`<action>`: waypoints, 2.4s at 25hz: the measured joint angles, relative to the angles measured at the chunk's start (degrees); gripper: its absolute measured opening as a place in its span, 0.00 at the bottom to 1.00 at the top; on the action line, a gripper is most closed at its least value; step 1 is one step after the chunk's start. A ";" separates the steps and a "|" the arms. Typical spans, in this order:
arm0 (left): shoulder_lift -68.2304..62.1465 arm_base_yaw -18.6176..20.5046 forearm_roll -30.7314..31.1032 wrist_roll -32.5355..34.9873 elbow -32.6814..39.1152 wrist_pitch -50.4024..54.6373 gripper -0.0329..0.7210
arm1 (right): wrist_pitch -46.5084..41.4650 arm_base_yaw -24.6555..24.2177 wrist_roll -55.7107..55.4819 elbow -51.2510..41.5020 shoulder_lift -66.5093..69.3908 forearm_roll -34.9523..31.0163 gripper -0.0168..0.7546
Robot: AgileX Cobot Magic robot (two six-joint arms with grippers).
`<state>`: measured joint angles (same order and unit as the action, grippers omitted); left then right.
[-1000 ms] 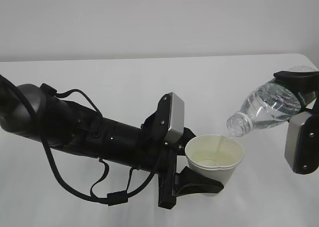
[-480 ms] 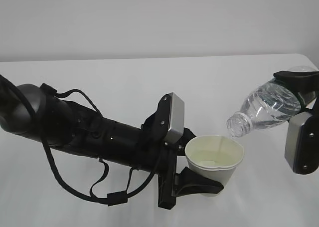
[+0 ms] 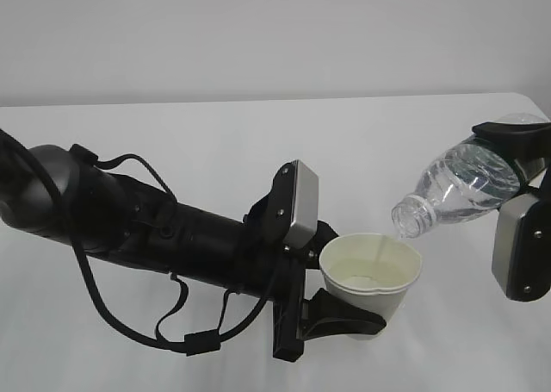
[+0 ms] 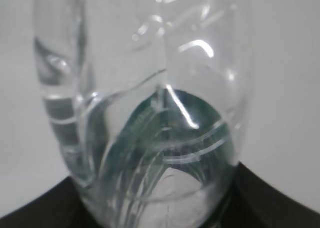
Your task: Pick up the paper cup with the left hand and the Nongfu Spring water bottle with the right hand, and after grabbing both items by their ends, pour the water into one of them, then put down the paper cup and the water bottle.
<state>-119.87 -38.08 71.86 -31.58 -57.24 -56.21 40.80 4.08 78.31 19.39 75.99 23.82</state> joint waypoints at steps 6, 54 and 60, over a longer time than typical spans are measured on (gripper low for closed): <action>0.00 0.00 0.00 0.00 0.00 0.00 0.64 | 0.03 0.00 0.13 0.00 0.00 0.00 0.57; 0.00 0.00 -0.92 0.00 0.00 0.49 0.63 | 0.53 0.00 -19.29 -1.17 0.00 2.28 0.57; 0.00 0.00 -2.78 0.14 0.00 0.49 0.63 | 1.65 0.00 -28.59 -1.21 0.00 2.49 0.57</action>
<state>-119.87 -38.08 69.08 -31.44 -57.24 -55.72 42.45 4.08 49.72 18.18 75.99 26.31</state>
